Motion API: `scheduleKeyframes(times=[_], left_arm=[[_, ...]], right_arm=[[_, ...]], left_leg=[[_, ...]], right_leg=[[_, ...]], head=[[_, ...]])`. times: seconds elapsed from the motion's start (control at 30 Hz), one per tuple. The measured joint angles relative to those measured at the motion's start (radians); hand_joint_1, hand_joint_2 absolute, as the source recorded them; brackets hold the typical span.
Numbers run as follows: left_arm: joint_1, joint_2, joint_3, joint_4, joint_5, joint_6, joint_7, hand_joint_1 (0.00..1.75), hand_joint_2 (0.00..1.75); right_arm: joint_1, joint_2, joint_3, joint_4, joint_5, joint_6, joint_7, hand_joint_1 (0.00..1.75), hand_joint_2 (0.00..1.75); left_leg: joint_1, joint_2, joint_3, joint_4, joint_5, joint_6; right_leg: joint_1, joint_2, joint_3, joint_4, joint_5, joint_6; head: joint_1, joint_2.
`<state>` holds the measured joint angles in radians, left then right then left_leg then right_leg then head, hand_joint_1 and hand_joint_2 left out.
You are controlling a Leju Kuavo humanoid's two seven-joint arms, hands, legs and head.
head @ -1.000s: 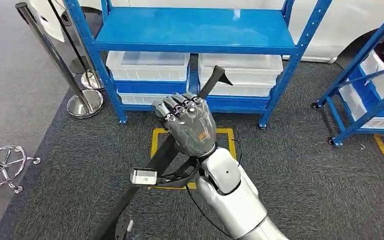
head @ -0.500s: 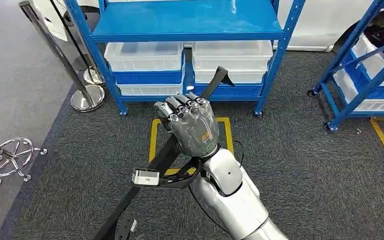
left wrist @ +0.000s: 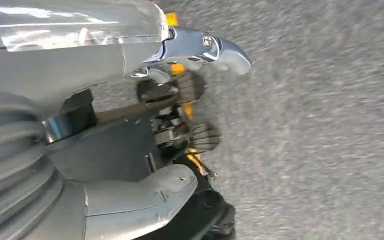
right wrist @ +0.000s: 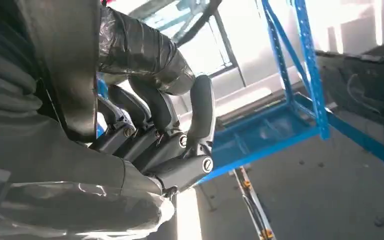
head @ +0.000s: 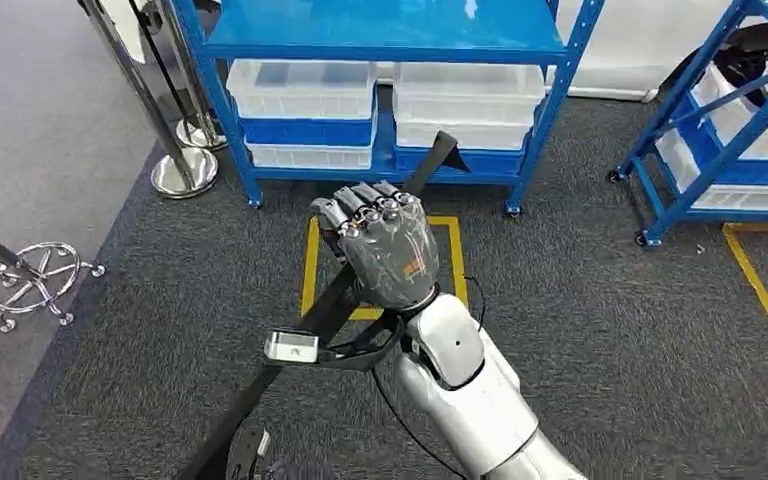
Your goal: Take the parts from the cabinet and place them on the table.
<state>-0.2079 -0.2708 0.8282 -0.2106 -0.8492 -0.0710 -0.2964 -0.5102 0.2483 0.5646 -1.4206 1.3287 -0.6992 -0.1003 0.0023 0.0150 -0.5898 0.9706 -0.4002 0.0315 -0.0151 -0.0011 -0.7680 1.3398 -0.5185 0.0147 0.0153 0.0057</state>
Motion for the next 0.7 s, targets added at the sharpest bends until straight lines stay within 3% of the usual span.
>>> scheduleKeyframes(times=[0.03, 0.07, 0.1, 0.13, 0.17, 0.23, 0.27, 0.3, 0.37, 0.43, 0.47, 0.53, 0.57, 0.6, 0.63, 0.67, 0.7], left_arm=[[0.0, 0.0, 0.0, 0.0, 0.0, 0.0, 0.0, 0.0, 1.75], [0.0, 0.0, 0.0, 0.0, 0.0, 0.0, 0.0, 0.0, 1.75], [-0.001, 0.0, 0.0, 0.0, -0.001, 0.0, 0.0, 0.0, 1.75], [-0.001, 0.0, 0.0, 0.0, -0.002, 0.0, 0.0, 0.0, 1.75], [-0.002, 0.0, 0.0, 0.0, -0.002, 0.0, 0.0, 0.0, 1.75], [-0.002, 0.0, 0.0, 0.0, -0.002, 0.0, 0.0, 0.0, 1.75], [0.0, 0.0, 0.0, 0.0, -0.002, 0.0, 0.0, 0.0, 1.75], [0.001, 0.0, 0.0, 0.0, -0.002, 0.0, 0.0, 0.0, 1.75], [0.003, -0.001, 0.0, 0.0, -0.002, 0.0, 0.0, 0.0, 1.75], [0.002, 0.0, 0.0, 0.0, -0.002, 0.0, 0.0, 0.0, 1.75], [0.002, 0.0, 0.0, 0.0, -0.003, 0.0, 0.0, 0.0, 1.75], [0.002, 0.0, 0.0, 0.0, -0.003, 0.0, 0.0, 0.0, 1.75], [0.002, 0.0, 0.0, 0.0, -0.003, 0.001, 0.0, 0.0, 1.75], [0.001, 0.0, 0.0, 0.0, -0.003, 0.001, -0.001, 0.0, 1.75], [-0.002, 0.0, 0.0, 0.0, -0.003, 0.002, -0.004, 0.0, 1.75], [-0.005, 0.0, -0.001, -0.001, -0.005, 0.003, -0.008, 0.0, 1.75], [-0.007, 0.0, -0.002, 0.0, -0.006, 0.004, -0.009, 0.0, 1.75]], right_arm=[[-0.001, -0.004, 0.002, 0.003, -0.006, 0.0, 0.003, 1.75, 1.75], [-0.003, -0.006, 0.006, 0.005, -0.011, 0.0, 0.007, 1.75, 1.75], [-0.004, -0.007, 0.008, 0.005, -0.014, 0.0, 0.008, 1.75, 1.75], [-0.009, -0.007, 0.01, 0.005, -0.014, 0.0, 0.008, 1.75, 1.75], [-0.013, -0.006, 0.015, 0.005, -0.015, -0.001, 0.008, 1.75, 1.75], [-0.017, -0.008, 0.015, 0.008, -0.016, 0.0, 0.008, 1.75, 1.75], [-0.017, -0.009, 0.015, 0.01, -0.016, 0.0, 0.009, 1.75, 1.75], [-0.019, -0.011, 0.015, 0.013, -0.016, 0.0, 0.009, 1.75, 1.75], [-0.02, -0.011, 0.017, 0.016, -0.016, 0.0, 0.01, 1.75, 1.75], [-0.02, -0.011, 0.018, 0.018, -0.016, 0.0, 0.01, 1.75, 1.75], [-0.019, -0.012, 0.018, 0.02, -0.016, 0.0, 0.01, 1.75, 1.75], [-0.019, -0.015, 0.019, 0.024, -0.016, 0.0, 0.01, 1.75, 1.75], [-0.019, -0.015, 0.02, 0.025, -0.016, 0.0, 0.01, 1.75, 1.75], [-0.02, -0.015, 0.021, 0.025, -0.016, 0.0, 0.011, 1.75, 1.75], [-0.021, -0.015, 0.021, 0.024, -0.016, 0.0, 0.012, 1.75, 1.75], [-0.022, -0.015, 0.022, 0.024, -0.016, 0.0, 0.013, 1.75, 1.75], [-0.022, -0.015, 0.022, 0.025, -0.016, 0.0, 0.017, 1.75, 1.75]], left_leg=[[0.002, 0.0, -0.022, 0.007, 0.012, -0.004], [0.004, 0.0, -0.043, 0.015, 0.022, -0.009], [0.005, 0.0, -0.06, 0.024, 0.03, -0.014], [0.003, -0.002, -0.074, 0.034, 0.036, -0.022], [0.002, -0.002, -0.081, 0.044, 0.042, -0.027], [0.004, -0.002, -0.084, 0.037, 0.064, -0.041], [0.007, -0.002, -0.087, 0.034, 0.075, -0.049], [0.013, -0.004, -0.095, 0.041, 0.064, -0.055], [0.013, -0.005, -0.13, 0.121, -0.053, -0.062], [0.013, -0.005, -0.165, 0.279, -0.163, -0.067], [0.013, -0.006, -0.168, 0.337, -0.174, -0.068], [0.012, -0.006, -0.135, 0.358, -0.125, -0.063], [0.01, -0.007, -0.076, 0.302, -0.077, -0.055], [0.007, -0.007, -0.014, 0.229, -0.063, -0.045], [0.001, -0.007, 0.062, 0.131, -0.093, -0.03], [-0.002, -0.005, 0.13, 0.026, -0.142, -0.022], [-0.003, -0.004, 0.126, 0.018, -0.147, -0.022]], right_leg=[[-0.002, 0.0, 0.032, -0.017, 0.041, 0.002], [-0.004, 0.0, 0.084, -0.071, 0.069, 0.003], [-0.006, 0.0, 0.152, -0.15, 0.069, 0.003], [-0.005, 0.0, 0.227, -0.25, 0.009, 0.002], [0.003, 0.004, 0.259, -0.316, -0.022, -0.005], [0.007, 0.003, 0.244, -0.307, -0.013, -0.016], [0.009, 0.002, 0.237, -0.309, -0.002, -0.025], [0.003, -0.005, 0.226, -0.314, 0.015, -0.037], [0.003, -0.005, 0.194, -0.314, 0.041, -0.05], [0.007, -0.005, 0.156, -0.313, 0.07, -0.053], [0.01, -0.005, 0.139, -0.312, 0.083, -0.053], [0.013, -0.005, 0.108, -0.31, 0.104, -0.051], [0.016, -0.005, 0.089, -0.309, 0.119, -0.05], [0.019, -0.005, 0.077, -0.308, 0.127, -0.048], [0.018, -0.004, 0.071, -0.307, 0.138, -0.047], [0.023, -0.004, 0.065, -0.306, 0.145, -0.04], [0.02, -0.009, 0.07, -0.311, 0.155, -0.033]], head=[[0.0, 0.0], [0.0, 0.0], [0.0, 0.0], [0.0, 0.0], [-0.003, 0.0], [-0.002, 0.0], [-0.002, 0.0], [-0.002, 0.0], [-0.002, 0.0], [-0.003, 0.0], [-0.002, 0.0], [-0.002, 0.0], [-0.002, 0.0], [-0.002, 0.0], [-0.002, 0.0], [-0.002, 0.0], [-0.002, 0.0]])
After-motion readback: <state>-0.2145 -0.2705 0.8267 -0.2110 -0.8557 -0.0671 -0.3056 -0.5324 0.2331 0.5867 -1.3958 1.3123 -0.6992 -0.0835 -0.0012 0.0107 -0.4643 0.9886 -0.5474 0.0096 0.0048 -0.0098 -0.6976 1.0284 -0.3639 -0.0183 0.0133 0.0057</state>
